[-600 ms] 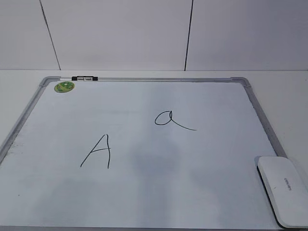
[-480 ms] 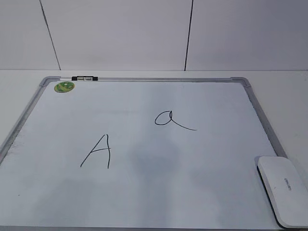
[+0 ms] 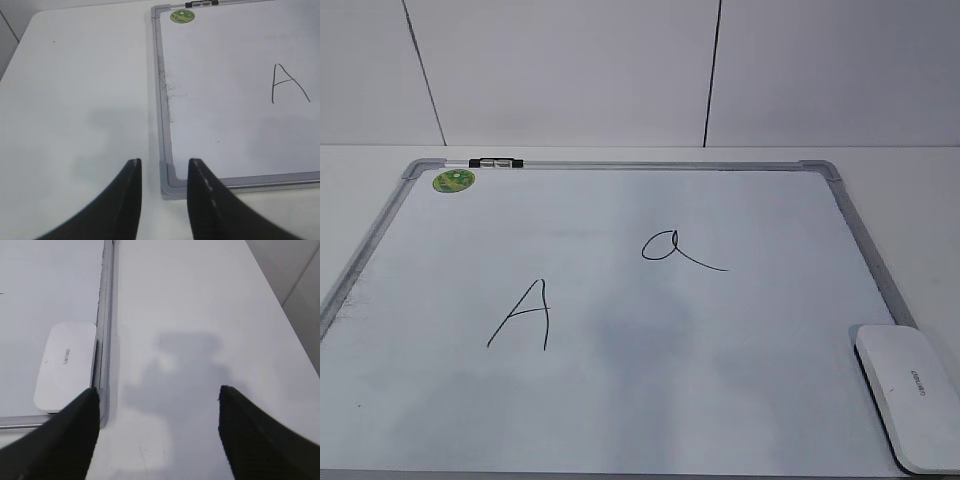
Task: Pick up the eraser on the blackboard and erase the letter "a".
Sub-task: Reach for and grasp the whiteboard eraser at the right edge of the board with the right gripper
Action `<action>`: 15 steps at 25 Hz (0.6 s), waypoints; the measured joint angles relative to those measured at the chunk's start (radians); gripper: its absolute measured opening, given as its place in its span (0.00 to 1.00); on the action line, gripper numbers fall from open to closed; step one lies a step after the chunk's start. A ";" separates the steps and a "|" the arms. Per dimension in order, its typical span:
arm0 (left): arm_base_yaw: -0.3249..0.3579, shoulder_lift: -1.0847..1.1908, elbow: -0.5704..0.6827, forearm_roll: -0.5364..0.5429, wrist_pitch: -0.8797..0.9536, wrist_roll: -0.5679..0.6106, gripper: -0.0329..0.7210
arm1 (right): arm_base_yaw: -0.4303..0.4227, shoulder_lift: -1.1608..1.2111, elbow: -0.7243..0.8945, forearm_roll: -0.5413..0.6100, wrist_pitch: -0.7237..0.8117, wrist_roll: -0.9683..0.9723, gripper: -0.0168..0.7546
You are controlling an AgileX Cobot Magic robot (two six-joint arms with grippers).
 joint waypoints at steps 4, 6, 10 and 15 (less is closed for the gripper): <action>0.000 0.000 0.000 0.000 0.000 0.000 0.35 | 0.000 0.000 0.000 0.000 0.000 0.000 0.79; 0.000 0.000 0.000 0.000 0.000 0.000 0.35 | 0.000 0.000 0.000 0.000 0.000 0.000 0.79; 0.000 0.000 0.000 0.000 0.000 0.000 0.35 | 0.000 0.000 0.000 0.000 0.000 0.000 0.79; 0.000 0.000 0.000 0.000 0.000 0.000 0.35 | 0.000 0.000 0.000 0.000 0.000 0.000 0.79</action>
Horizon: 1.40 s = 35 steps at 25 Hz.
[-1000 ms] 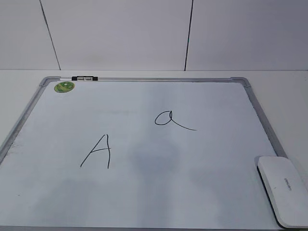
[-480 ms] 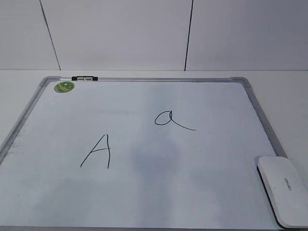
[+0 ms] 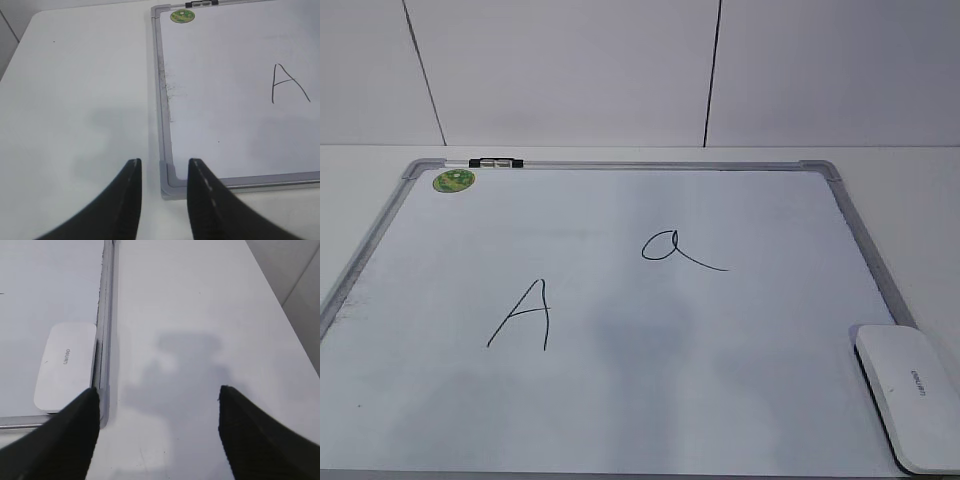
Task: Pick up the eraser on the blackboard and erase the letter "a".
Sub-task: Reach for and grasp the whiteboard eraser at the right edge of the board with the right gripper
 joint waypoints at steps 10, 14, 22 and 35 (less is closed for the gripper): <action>0.000 0.000 0.000 0.000 0.000 0.000 0.35 | 0.000 0.000 -0.002 0.000 0.000 0.000 0.79; 0.000 0.000 0.000 0.000 0.000 0.000 0.35 | 0.000 0.026 -0.055 0.000 0.017 0.000 0.79; 0.000 0.000 0.000 0.000 0.000 0.000 0.35 | 0.000 0.294 -0.222 0.083 0.048 0.000 0.79; 0.000 0.000 0.000 0.000 0.000 0.000 0.35 | 0.000 0.774 -0.327 0.391 0.111 0.000 0.79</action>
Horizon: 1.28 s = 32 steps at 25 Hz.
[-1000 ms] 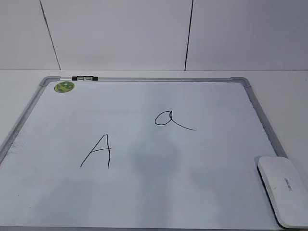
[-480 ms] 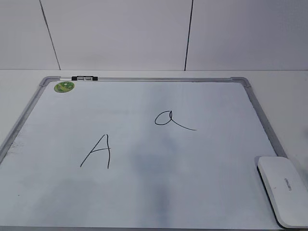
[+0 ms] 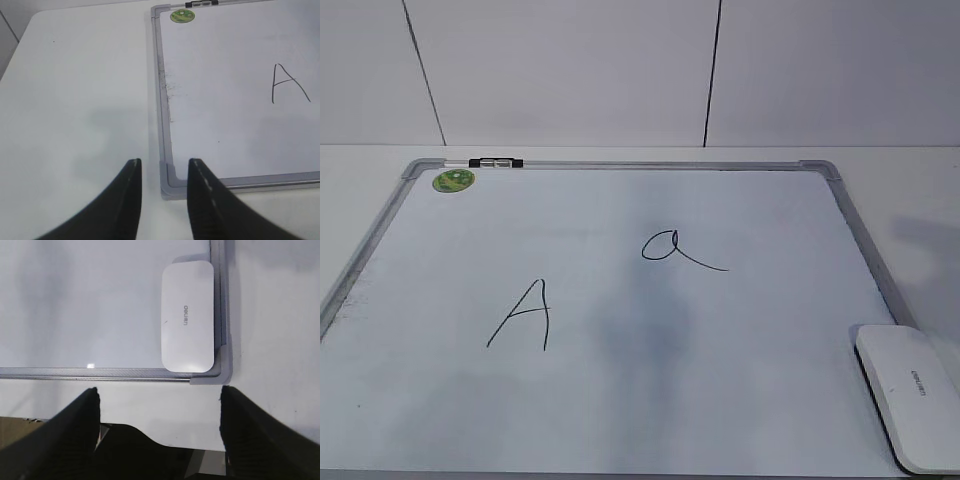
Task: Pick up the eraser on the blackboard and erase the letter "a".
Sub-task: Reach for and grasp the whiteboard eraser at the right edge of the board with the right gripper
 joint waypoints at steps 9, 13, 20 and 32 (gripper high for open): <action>0.000 0.000 0.000 0.000 0.000 0.000 0.35 | 0.000 0.178 0.000 0.021 -0.006 -0.013 0.79; 0.000 0.000 0.000 0.000 0.000 0.000 0.35 | 0.000 0.247 0.000 0.025 -0.009 -0.017 0.79; 0.000 0.000 0.000 0.000 0.000 0.000 0.35 | 0.000 0.294 0.000 0.044 -0.012 -0.020 0.79; 0.000 0.000 0.000 0.000 0.000 0.000 0.35 | 0.191 0.390 -0.002 -0.142 -0.019 0.069 0.79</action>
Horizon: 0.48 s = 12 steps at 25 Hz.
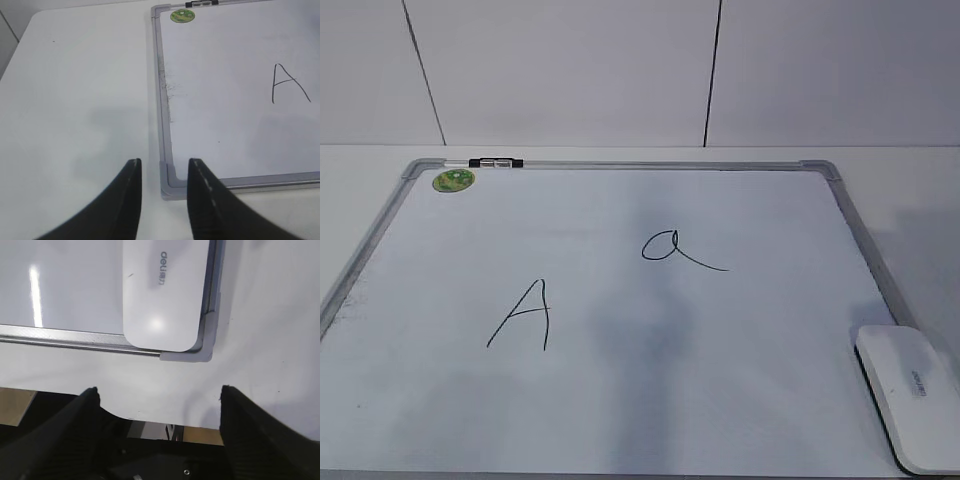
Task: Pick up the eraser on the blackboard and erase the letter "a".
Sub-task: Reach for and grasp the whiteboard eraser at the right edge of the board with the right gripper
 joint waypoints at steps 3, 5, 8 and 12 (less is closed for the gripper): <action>0.000 0.000 0.000 0.000 0.000 0.000 0.35 | 0.059 0.026 -0.018 -0.030 -0.001 0.053 0.79; 0.000 0.000 0.000 0.000 0.000 0.000 0.35 | 0.097 0.053 -0.036 -0.048 -0.006 0.087 0.79; 0.000 0.000 0.000 0.000 0.000 0.000 0.35 | 0.147 0.094 -0.053 -0.087 -0.008 0.141 0.79; 0.000 0.000 0.000 0.000 0.000 0.000 0.35 | 0.202 0.122 -0.055 -0.105 -0.043 0.195 0.79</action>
